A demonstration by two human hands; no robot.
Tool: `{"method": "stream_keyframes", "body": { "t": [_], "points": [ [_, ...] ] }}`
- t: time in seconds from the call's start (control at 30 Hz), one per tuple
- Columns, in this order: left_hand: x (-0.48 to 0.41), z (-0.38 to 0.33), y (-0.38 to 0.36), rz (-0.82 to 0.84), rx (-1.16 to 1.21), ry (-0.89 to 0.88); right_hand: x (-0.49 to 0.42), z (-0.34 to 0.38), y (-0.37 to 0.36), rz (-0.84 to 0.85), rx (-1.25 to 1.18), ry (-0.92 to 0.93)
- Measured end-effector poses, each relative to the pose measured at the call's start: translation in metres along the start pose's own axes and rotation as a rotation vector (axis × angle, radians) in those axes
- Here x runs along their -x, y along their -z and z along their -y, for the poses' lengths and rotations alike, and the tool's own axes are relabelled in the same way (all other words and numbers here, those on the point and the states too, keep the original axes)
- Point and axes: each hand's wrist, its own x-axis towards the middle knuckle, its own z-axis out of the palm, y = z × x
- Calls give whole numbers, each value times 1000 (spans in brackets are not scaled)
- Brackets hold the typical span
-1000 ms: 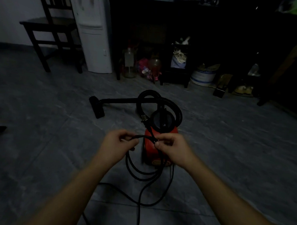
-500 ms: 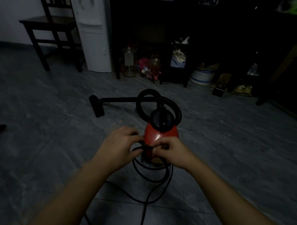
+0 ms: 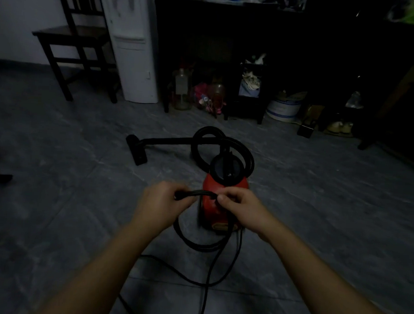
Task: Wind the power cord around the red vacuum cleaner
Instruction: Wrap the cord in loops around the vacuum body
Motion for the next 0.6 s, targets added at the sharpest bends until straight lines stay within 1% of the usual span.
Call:
{"method": "stream_keyframes", "body": {
  "t": [0.13,0.23,0.33,0.47,0.6],
  "points": [
    [-3,5,-1,-80,132,119,-1,-11,3,-31,-8,-7],
    [-3,5,-5,-119,154,149,-2,-16,-2,-27,-22,13],
    [-3,8,-4,-40,131,117,-3,-18,-1,-50,-32,10],
    [-2,11,1,118,129,119,-5,-18,6,-102,49,30],
    [-1,6,0,199,225,133,-6,-16,9,-120,83,49]
  ]
}}
